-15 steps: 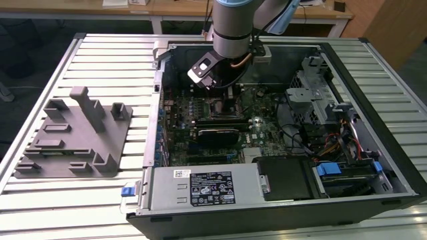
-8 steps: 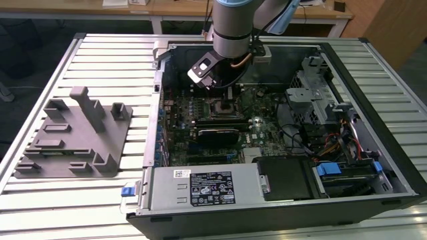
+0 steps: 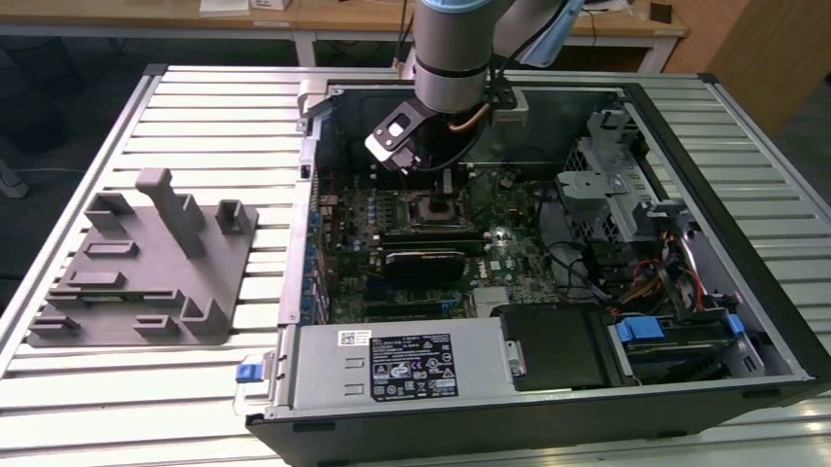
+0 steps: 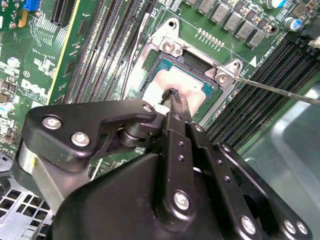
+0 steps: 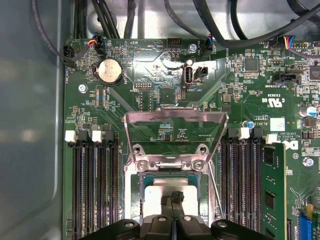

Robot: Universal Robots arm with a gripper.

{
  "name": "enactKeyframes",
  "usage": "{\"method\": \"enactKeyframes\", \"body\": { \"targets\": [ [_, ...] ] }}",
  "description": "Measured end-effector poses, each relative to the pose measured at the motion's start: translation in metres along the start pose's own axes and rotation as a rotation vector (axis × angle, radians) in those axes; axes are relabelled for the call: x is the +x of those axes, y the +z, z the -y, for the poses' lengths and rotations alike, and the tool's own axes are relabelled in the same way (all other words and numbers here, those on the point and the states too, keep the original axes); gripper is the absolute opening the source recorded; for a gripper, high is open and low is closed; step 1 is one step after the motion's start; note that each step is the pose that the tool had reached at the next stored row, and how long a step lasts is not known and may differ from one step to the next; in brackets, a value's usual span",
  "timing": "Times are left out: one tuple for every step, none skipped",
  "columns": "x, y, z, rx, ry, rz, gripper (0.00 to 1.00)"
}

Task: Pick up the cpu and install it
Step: 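Place the cpu into insertion slot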

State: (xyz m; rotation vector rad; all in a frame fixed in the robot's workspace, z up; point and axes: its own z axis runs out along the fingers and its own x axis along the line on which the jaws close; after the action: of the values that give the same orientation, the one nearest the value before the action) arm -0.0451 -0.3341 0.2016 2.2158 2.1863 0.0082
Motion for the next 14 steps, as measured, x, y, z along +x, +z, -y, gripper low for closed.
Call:
{"method": "enactKeyframes", "body": {
  "targets": [
    [0.0,0.0,0.0002,0.0001,0.0,0.0,0.11],
    [0.0,0.0001,0.0004,0.0,0.0,-0.0001,0.11],
    [0.0,0.0001,0.0004,0.0,0.0,-0.0001,0.11],
    [0.0,0.0004,0.0004,-0.0001,0.0,-0.0002,0.11],
    [0.0,0.0009,0.0005,-0.0001,0.0,-0.0002,0.11],
    [0.0,0.0014,0.0005,-0.0001,0.0,-0.0002,0.11],
    [0.0,0.0019,0.0005,0.0,0.0,-0.0002,0.11],
    [0.0,0.0022,0.0005,0.0,0.0,-0.0002,0.11],
    [0.0,0.0023,0.0006,0.0001,0.0,0.0,0.11],
    [0.0,0.0023,0.0006,0.0002,0.0,0.0,0.11],
    [0.0,0.0025,0.0005,0.0001,0.0,-0.0001,0.11],
    [0.0,0.0026,0.0005,0.0001,0.0,-0.0001,0.11],
    [0.0,0.0028,0.0006,0.0001,0.0,0.0,0.11],
    [0.0,0.003,0.0006,0.0002,0.0,0.0001,0.11]
  ]
}}
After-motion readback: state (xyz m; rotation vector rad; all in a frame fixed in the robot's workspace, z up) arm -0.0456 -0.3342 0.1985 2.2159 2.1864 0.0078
